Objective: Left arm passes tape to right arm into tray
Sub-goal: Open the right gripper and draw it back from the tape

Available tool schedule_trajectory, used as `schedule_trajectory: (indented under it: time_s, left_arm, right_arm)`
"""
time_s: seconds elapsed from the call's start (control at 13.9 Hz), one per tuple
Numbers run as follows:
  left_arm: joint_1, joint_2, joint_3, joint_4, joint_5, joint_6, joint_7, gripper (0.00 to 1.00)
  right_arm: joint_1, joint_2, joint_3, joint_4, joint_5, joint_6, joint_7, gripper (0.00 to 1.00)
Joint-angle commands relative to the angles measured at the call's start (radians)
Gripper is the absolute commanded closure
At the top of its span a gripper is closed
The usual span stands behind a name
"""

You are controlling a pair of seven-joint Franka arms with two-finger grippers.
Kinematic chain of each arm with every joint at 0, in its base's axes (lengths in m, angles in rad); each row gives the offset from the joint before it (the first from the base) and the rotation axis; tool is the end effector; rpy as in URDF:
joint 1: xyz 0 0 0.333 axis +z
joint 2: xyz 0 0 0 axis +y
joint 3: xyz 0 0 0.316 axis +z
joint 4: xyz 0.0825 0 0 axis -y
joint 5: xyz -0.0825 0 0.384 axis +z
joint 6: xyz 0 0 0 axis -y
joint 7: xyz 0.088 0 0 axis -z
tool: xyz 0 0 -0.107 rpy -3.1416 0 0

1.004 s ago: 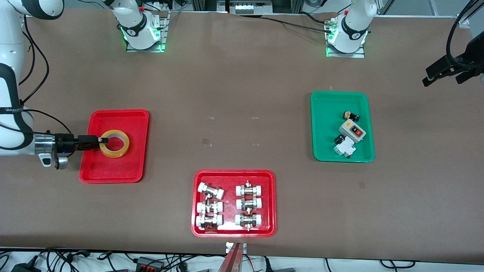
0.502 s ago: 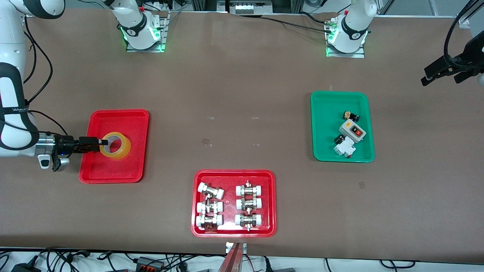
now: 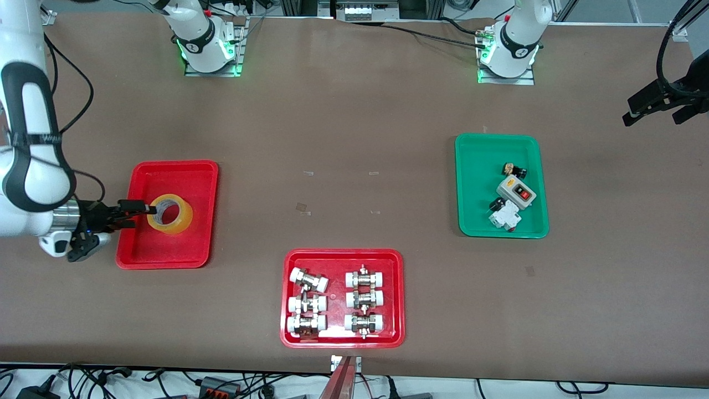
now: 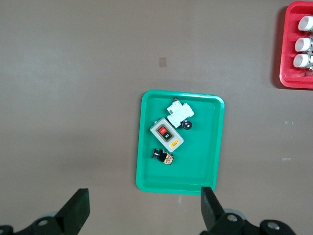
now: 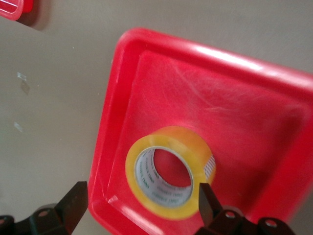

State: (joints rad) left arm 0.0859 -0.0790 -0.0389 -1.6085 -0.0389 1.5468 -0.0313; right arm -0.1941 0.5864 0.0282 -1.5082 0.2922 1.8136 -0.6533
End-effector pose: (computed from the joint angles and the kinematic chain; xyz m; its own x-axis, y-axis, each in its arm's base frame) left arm 0.5271 0.0196 0.6474 0.9969 0.0773 0.0161 0.0767 -0.9964 0.0363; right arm 0.6683 -0.0905 0.3063 0.9239 0.3768 -0.0672 0.3245 -0.8643 -0.3844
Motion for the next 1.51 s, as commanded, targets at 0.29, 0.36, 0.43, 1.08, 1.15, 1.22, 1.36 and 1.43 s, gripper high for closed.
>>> schedule_trajectory:
  time_s: [0.29,0.36,0.43,1.08,1.15,1.22,1.36,1.43]
  left_arm:
    - [0.003,0.022,0.004,0.038,-0.012,-0.025,0.034,0.0]
    - [0.003,0.022,0.004,0.038,-0.012,-0.027,0.033,0.0]
    - [0.003,0.022,0.001,0.038,-0.012,-0.028,0.025,0.0]
    - [0.003,0.019,-0.01,0.03,0.004,-0.028,0.048,0.0]
    - [0.003,0.019,-0.01,0.028,0.005,-0.027,0.075,0.0]
    - [0.003,0.019,-0.01,0.027,0.004,-0.025,0.089,0.0]
    - [0.002,0.018,-0.012,0.025,0.004,-0.016,0.07,0.0]
    - [0.002,0.018,-0.012,0.024,0.004,-0.014,0.07,0.0]
  right_arm:
    - [0.105,-0.165,-0.001,0.06,-0.206,-0.138,0.491,0.0]
    - [0.111,-0.165,0.001,0.109,-0.206,-0.213,0.542,0.0]
    - [0.117,-0.165,-0.001,0.167,-0.206,-0.27,0.567,0.0]
    - [0.146,-0.186,-0.008,0.368,-0.297,-0.353,0.627,0.0]
    - [0.171,-0.204,-0.031,0.34,-0.3,-0.309,0.629,0.0]
    - [0.177,-0.252,-0.045,0.272,-0.304,-0.242,0.632,0.0]
    - [0.174,-0.351,-0.048,0.124,-0.317,-0.116,0.627,0.0]
    - [0.176,-0.384,-0.056,0.087,-0.317,-0.102,0.629,0.0]
